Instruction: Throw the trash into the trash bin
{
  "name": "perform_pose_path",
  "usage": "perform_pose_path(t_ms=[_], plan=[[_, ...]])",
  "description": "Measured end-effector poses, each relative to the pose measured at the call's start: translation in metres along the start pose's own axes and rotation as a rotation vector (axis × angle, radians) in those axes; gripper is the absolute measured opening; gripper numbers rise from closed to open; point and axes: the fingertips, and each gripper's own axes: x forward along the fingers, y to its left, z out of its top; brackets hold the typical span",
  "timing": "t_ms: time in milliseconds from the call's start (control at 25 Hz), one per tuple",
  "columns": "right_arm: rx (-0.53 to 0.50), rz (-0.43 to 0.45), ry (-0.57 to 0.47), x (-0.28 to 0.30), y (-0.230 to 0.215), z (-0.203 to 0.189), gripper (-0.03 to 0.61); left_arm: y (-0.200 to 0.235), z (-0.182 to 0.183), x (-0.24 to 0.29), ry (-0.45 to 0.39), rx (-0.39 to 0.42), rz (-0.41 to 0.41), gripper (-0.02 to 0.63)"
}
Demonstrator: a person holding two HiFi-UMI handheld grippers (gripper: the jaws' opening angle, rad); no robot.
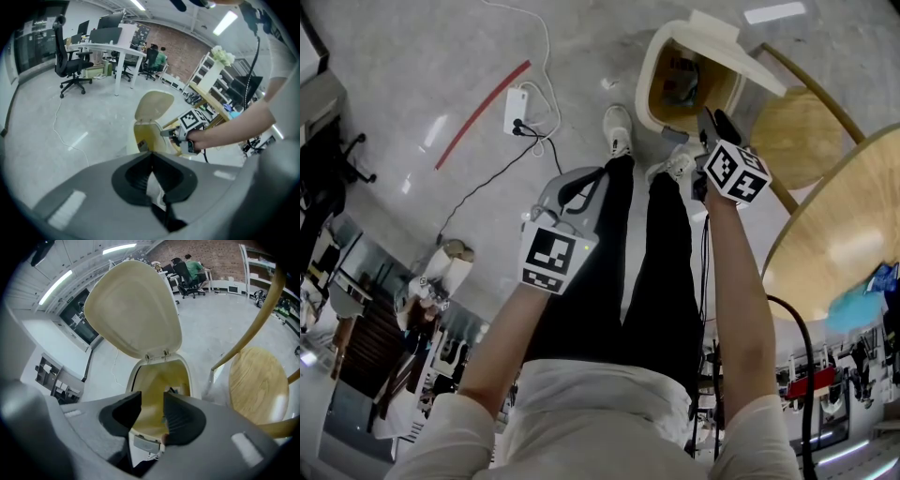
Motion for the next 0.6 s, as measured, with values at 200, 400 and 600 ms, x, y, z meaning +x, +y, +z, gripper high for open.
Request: perform_pose_path(t_ms=[200, 400, 600], plan=[[0.011, 0.008, 0.008, -0.001, 0.003, -0.003, 0.149, 0.002, -0.001, 0.001, 0.002, -0.009, 0.002, 0.003], [0.003, 0.01, 0.01, -0.005, 0.008, -0.005, 0.149, 0.003, 0.0, 0.0, -0.006, -0.043, 0.001, 0.004], [-0.007, 0.015, 0.003, -0.016, 0.014, 0.002, 0.146, -0.002, 0.007, -0.003, -0.01, -0.034, 0.001, 0.003]])
